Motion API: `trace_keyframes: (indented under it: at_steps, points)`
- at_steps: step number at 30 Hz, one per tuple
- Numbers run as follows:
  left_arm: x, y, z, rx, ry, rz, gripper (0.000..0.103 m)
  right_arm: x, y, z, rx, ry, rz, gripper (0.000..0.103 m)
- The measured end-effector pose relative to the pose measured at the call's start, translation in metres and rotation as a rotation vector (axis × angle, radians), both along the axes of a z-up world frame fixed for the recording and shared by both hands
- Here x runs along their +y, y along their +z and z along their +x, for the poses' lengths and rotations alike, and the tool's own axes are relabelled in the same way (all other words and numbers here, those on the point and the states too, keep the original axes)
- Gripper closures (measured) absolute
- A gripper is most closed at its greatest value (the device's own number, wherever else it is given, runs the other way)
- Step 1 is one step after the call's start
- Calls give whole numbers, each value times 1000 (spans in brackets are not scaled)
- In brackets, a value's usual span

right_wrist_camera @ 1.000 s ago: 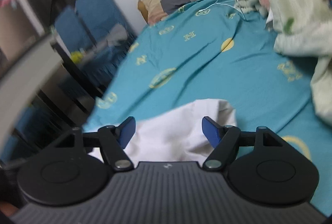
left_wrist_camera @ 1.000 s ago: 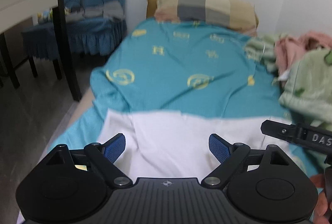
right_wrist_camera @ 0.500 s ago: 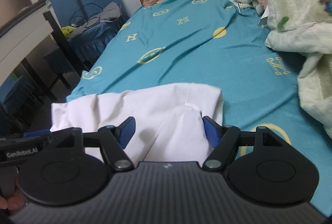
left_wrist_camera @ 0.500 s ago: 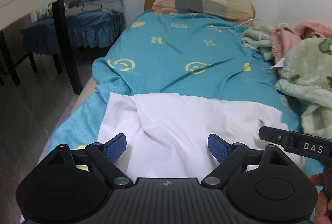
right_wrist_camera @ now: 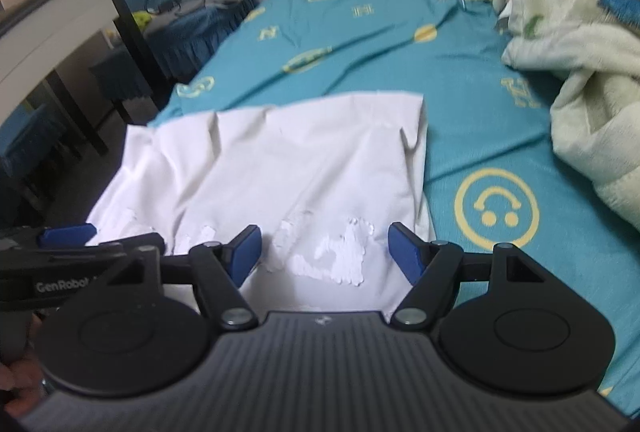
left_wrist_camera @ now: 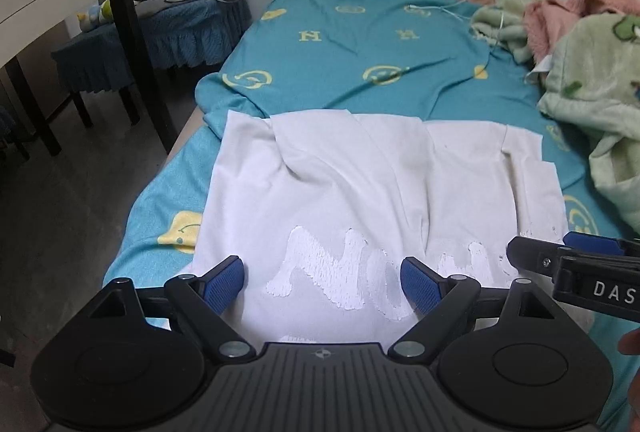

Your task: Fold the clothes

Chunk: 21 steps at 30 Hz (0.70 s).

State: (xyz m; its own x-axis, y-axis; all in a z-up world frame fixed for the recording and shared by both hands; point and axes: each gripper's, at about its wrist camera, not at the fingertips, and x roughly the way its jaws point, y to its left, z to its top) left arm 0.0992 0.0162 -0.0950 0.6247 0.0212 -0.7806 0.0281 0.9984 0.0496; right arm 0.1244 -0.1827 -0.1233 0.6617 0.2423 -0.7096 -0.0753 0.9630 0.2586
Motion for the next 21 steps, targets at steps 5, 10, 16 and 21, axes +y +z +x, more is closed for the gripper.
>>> trace_keyframes:
  at_steps: [5,10,16,21]
  points:
    - [-2,0,1,13,-6,15,15,-1,-7,4,27,-7,16,31]
    - [-2,-1,4,21,-7,17,15,5,-11,5,30,3,-15,29]
    - [0,-1,5,26,-5,6,15,5,-11,6,31,4,-21,29]
    - [15,20,-9,25,28,-122,14,3,-11,7,35,-1,-13,29]
